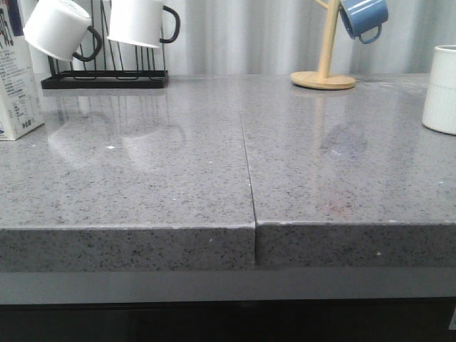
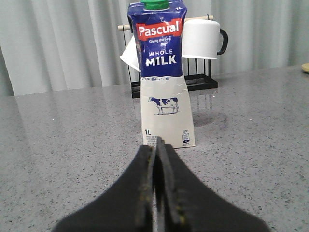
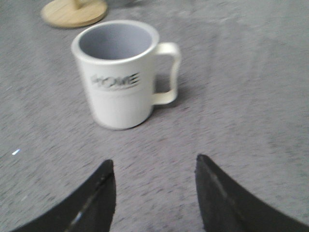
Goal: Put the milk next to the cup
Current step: 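Grasp the white HOME mug by its handle with the right gripper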
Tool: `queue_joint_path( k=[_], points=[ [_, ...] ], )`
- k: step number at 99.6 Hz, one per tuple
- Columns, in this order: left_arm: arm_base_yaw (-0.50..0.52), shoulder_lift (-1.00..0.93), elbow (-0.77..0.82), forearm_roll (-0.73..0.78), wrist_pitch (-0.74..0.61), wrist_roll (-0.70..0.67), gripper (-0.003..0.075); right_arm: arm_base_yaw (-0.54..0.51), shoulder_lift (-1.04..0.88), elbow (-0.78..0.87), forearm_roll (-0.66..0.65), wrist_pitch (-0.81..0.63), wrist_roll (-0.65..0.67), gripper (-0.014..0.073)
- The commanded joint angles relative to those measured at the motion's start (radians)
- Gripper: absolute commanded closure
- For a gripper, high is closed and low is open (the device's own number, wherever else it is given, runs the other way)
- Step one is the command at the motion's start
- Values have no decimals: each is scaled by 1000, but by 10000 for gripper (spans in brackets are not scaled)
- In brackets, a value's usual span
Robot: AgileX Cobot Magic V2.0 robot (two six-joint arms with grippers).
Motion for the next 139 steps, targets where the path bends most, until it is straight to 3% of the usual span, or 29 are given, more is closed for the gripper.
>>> queue_joint_path(
  k=[1, 66, 93, 139],
  points=[
    [4, -33, 51, -6, -81, -10, 741, -58, 31, -47, 0, -108, -4, 200],
    [4, -33, 51, -6, -81, -10, 741, -99, 483, -114, -37, -537, 6, 198],
    [4, -33, 51, -6, -81, -10, 741, -99, 566, -114, -142, -710, 131, 198],
    [4, -33, 51, -6, -81, -10, 741, -99, 726, -206, -156, -764, 134, 198]
  ],
)
